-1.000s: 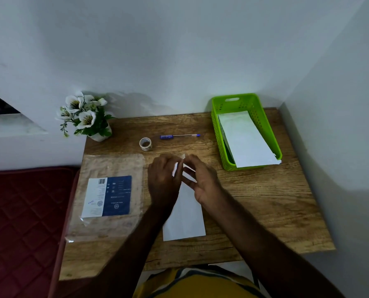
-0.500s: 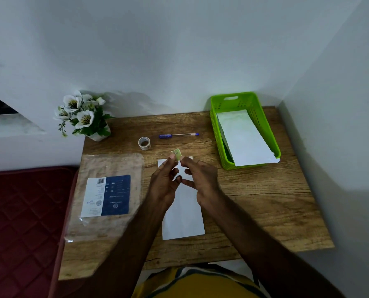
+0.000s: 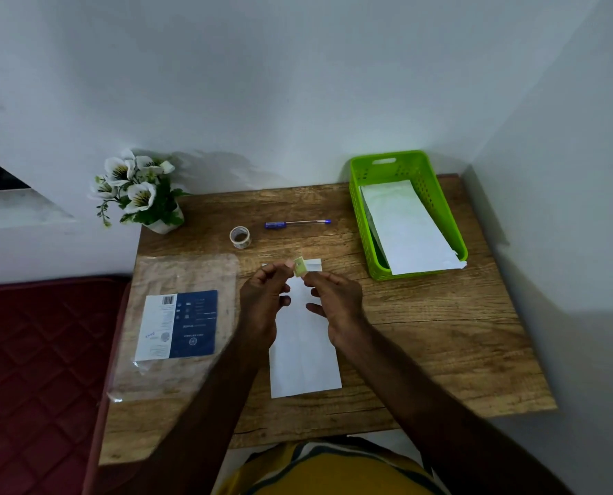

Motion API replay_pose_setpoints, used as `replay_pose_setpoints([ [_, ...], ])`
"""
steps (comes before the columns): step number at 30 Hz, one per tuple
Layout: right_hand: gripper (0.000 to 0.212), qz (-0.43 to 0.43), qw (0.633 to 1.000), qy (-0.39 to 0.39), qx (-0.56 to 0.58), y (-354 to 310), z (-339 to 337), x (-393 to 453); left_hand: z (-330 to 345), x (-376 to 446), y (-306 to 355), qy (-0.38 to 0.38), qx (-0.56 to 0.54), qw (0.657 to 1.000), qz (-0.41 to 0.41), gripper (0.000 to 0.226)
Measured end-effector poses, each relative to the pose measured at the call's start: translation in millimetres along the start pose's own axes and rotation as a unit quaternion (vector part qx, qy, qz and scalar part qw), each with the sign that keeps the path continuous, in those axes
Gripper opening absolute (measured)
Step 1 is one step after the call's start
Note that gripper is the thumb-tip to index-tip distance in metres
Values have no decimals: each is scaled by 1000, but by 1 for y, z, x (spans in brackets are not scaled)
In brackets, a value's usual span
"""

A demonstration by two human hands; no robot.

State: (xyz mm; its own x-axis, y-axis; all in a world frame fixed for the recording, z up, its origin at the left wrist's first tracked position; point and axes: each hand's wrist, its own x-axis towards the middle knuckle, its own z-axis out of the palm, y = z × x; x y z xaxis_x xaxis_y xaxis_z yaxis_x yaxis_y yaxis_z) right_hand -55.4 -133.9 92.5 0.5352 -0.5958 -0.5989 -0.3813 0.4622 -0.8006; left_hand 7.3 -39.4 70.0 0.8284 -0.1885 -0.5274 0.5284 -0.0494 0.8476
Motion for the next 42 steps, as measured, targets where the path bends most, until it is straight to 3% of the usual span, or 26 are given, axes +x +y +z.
replay_pose_setpoints([
  [8,14,21,999,19,-19,12,-4,2,-4,16,-1,-23,158,987,32,14],
  [17,22,77,995,62,24,7,2,22,16,47,9,-59,306,927,209,14],
  [23,30,60,992,111,6,6,5,41,24,65,-4,-50,353,904,234,17],
  [32,37,70,989,117,-63,22,3,56,26,73,-18,-45,434,859,266,16],
  [42,38,84,988,107,-71,30,3,67,25,75,-21,-36,432,861,264,14],
])
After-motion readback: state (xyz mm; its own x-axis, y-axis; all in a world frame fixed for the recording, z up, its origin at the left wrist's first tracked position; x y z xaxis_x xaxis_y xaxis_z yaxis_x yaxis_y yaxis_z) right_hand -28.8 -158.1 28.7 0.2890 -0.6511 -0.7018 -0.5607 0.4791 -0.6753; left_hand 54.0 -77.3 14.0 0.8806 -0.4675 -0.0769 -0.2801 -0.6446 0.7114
